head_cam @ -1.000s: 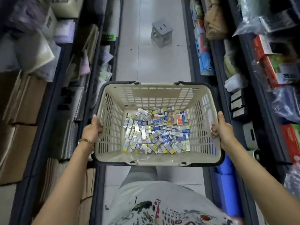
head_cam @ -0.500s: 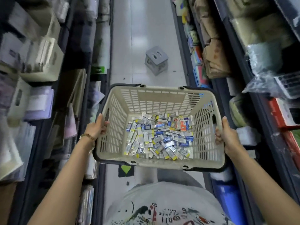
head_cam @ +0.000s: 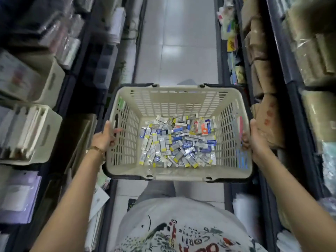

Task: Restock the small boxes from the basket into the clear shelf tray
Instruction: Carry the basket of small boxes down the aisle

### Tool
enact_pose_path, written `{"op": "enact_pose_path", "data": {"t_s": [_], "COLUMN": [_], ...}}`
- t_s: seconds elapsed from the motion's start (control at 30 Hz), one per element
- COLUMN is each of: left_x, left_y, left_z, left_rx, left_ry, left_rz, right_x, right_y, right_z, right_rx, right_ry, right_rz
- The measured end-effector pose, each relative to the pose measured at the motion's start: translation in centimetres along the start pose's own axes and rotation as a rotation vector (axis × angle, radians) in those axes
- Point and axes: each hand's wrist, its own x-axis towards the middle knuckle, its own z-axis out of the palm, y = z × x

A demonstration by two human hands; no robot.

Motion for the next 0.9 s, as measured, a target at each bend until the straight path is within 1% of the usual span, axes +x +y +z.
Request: {"op": "enact_pose_path", "data": {"t_s": [0.17, 0.23, 0.37, 0.5, 0.6, 0.73, 0.8, 0.9], "left_x": [8.0, 10.4, 14.6, 18.5, 20.8, 21.3, 20.9, 20.1], "left_y": [6.8, 9.1, 13.1, 15.9, 17.8, 18.8, 18.8, 18.5], "left_z": [0.1, -0.1, -0.1, 1.0, 2.5, 4.6, 5.8, 7.3], "left_rx": [-0.060, -0.104, -0.171, -0.284, -0.378, -0.538, -0.598, -0.711], "left_ry": [0.050, 0.097, 0.171, 0.295, 0.419, 0.553, 0.608, 0.716], "left_rz": [-0.052, -0.074, -0.124, -0.193, -0.263, -0.372, -0.434, -0.503], "right_x": [8.0, 10.6, 16.3, 22.9, 27.5, 32.2, 33.5, 34.8], "right_y": [-8.3, -11.9, -17.8, -23.1, -27.1, -32.3, -34.2, -36.0], "right_z": [6.5, 8.9, 13.2, 18.4, 22.5, 27.6, 30.0, 33.6], "right_rx": [-0.067, -0.081, -0.138, -0.194, -0.299, -0.487, -0.541, -0.610], "right_ry": [-0.005, -0.007, -0.060, -0.161, -0.226, -0.341, -0.394, -0.525], "right_rz": [-0.022, -0.041, -0.070, -0.077, -0.083, -0.133, -0.170, -0.200]}}
